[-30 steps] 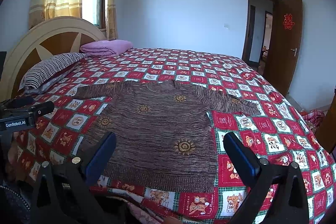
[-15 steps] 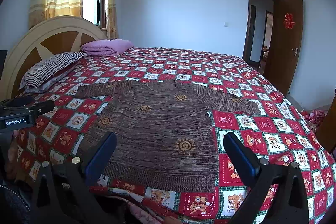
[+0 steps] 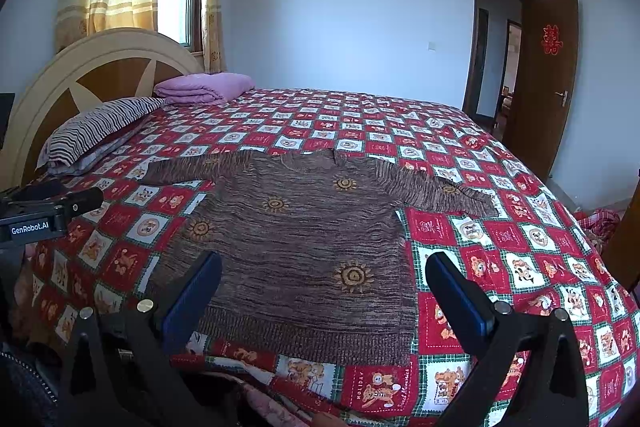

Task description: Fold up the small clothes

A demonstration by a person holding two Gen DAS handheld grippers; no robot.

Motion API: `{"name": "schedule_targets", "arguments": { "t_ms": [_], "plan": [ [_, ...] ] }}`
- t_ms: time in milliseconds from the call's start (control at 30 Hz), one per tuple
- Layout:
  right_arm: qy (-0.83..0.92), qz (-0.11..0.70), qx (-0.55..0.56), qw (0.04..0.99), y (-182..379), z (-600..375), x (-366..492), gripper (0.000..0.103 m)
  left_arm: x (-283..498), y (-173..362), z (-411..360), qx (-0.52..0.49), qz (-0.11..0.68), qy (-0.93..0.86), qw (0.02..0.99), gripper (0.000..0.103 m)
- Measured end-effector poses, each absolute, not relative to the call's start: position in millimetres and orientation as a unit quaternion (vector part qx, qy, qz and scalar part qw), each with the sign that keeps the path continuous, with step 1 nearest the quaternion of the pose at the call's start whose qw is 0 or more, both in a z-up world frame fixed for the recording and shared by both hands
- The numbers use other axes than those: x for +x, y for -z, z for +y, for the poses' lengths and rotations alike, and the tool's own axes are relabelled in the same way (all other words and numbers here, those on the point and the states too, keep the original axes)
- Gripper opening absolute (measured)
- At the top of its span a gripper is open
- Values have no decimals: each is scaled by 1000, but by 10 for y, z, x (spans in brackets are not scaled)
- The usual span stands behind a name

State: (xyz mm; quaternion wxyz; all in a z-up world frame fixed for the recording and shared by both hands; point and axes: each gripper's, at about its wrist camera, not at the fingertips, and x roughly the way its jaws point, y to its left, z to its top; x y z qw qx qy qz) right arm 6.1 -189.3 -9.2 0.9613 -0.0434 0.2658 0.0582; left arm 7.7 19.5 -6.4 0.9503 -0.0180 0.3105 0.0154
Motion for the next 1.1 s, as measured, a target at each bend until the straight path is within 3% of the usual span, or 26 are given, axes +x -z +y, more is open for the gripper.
{"name": "schedule_targets", "arguments": {
  "t_ms": [700,1100],
  "plan": [
    [-60,276,-45,958,201,-1920,145,102,114,192,225,-18,324,-17,946,103],
    [-67,319,-21,945,587,-2223,710,102,729,548,271,21,363,-32,931,103]
  ]
}}
